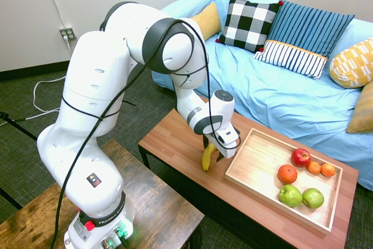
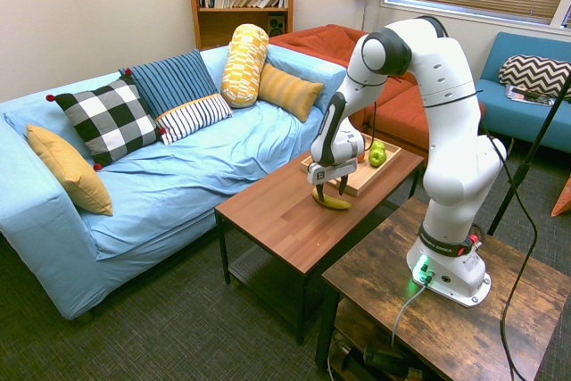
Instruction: Put banana in the tray
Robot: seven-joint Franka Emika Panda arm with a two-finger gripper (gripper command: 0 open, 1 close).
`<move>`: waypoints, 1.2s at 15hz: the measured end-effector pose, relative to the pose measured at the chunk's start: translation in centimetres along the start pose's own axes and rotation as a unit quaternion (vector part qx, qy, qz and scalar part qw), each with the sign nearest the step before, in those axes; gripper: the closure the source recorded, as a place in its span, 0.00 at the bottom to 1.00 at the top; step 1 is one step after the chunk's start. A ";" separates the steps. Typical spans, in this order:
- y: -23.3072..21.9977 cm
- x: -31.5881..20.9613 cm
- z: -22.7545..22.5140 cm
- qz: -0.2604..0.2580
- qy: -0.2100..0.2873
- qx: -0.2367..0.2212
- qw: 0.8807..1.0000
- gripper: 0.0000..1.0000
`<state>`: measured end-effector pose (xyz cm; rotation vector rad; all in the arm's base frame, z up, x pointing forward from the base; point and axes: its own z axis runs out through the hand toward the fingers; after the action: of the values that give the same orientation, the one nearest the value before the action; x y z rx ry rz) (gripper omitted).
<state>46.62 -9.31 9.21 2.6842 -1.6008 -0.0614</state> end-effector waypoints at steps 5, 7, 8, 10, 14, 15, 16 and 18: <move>-0.6 0.3 1.1 0.002 -0.002 0.001 1.000 1.00; -0.8 0.2 1.1 0.003 -0.003 0.003 1.000 1.00; -1.0 0.0 1.1 0.001 -0.003 0.004 1.000 1.00; -1.3 -0.3 1.0 -0.002 -0.003 0.004 1.000 1.00; -2.2 -0.9 0.9 -0.012 -0.007 0.002 1.000 1.00; -2.3 -1.0 0.9 -0.013 -0.007 0.002 1.000 1.00; -2.4 -1.1 0.9 -0.015 -0.008 0.001 1.000 1.00; -2.7 -1.1 0.7 -0.017 -0.012 -0.002 1.000 1.00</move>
<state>48.43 -7.02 8.49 2.7177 -1.5605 -0.0971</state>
